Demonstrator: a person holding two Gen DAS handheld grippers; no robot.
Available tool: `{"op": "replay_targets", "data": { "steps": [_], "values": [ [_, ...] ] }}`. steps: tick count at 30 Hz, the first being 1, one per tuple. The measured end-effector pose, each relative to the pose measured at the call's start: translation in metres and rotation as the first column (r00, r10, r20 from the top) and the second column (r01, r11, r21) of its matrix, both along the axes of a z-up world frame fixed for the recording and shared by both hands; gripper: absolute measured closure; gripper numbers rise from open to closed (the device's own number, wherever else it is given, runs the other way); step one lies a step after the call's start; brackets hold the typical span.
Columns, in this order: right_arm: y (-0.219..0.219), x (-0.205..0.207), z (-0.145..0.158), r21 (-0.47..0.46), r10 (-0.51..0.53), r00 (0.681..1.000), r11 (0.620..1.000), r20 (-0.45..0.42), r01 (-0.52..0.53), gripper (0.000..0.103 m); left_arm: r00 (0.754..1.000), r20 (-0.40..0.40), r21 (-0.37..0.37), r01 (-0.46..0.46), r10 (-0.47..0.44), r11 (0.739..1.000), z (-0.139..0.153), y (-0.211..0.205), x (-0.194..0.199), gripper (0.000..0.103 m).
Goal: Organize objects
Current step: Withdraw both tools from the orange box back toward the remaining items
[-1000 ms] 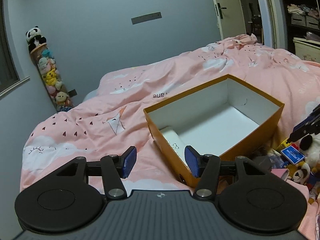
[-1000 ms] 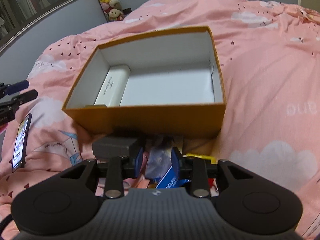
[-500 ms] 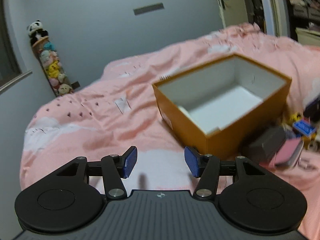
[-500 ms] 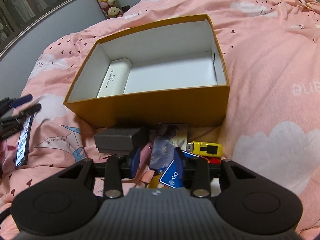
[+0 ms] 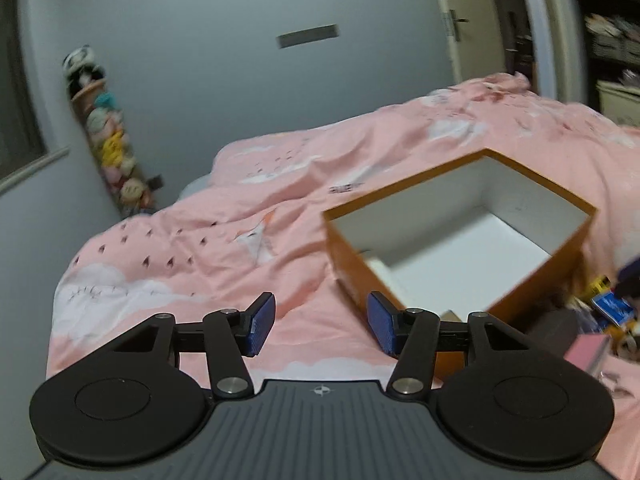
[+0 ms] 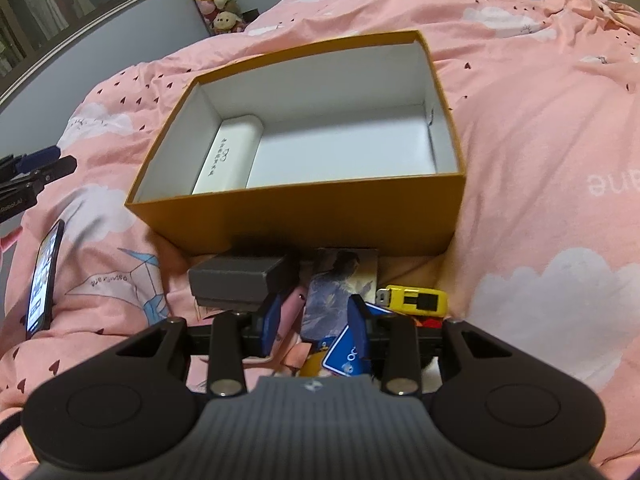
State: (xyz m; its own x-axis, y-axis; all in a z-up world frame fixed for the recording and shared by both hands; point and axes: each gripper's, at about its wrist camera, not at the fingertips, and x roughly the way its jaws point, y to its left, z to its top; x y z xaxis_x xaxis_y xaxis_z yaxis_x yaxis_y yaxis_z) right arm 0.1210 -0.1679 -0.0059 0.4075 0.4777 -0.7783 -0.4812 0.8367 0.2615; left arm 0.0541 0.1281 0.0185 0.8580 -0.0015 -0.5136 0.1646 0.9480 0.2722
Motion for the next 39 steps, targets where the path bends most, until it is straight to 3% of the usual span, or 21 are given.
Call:
{"op": "replay_targets", "data": {
  "steps": [4, 8, 12, 16, 22, 29, 31, 39],
  "values": [
    [-0.002, 0.001, -0.001, -0.001, -0.012, 1.000, 1.000, -0.009, 0.012, 0.063, 0.992, 0.105, 0.175, 0.045, -0.064, 0.984, -0.019, -0.015, -0.027, 0.040],
    [-0.004, 0.002, -0.004, -0.010, -0.038, 0.999, 0.999, -0.026, 0.038, 0.062, 0.981, 0.165, 0.272, 0.059, -0.107, 0.960, -0.041, -0.031, -0.044, 0.040],
    [-0.003, 0.000, -0.003, -0.018, -0.048, 0.999, 0.999, -0.023, 0.048, 0.062, 0.978, 0.138, 0.368, 0.097, -0.158, 0.925, -0.062, -0.042, -0.045, 0.040],
    [-0.005, -0.002, 0.000, -0.019, -0.064, 0.998, 0.998, -0.012, 0.064, 0.060, 0.968, 0.169, 0.464, 0.088, -0.185, 0.882, -0.073, -0.045, -0.033, 0.040],
    [-0.002, -0.003, 0.000, -0.028, -0.050, 0.999, 0.998, -0.017, 0.050, 0.060, 0.956, 0.226, 0.424, 0.075, -0.186, 0.903, -0.052, -0.045, -0.018, 0.038],
    [0.013, -0.007, -0.005, -0.031, 0.025, 0.999, 0.999, -0.045, -0.026, 0.060, 0.938, 0.208, 0.383, 0.183, -0.278, 0.905, -0.037, -0.066, -0.032, 0.035],
    [0.015, -0.007, -0.007, -0.035, 0.037, 0.998, 0.999, -0.053, -0.039, 0.060, 0.931, 0.190, 0.394, 0.218, -0.311, 0.893, -0.038, -0.069, -0.037, 0.035],
    [0.015, -0.005, -0.012, -0.038, 0.030, 0.997, 0.999, -0.075, -0.032, 0.057, 0.908, 0.147, 0.547, 0.257, -0.393, 0.797, -0.070, -0.062, -0.066, 0.034]
  ]
}}
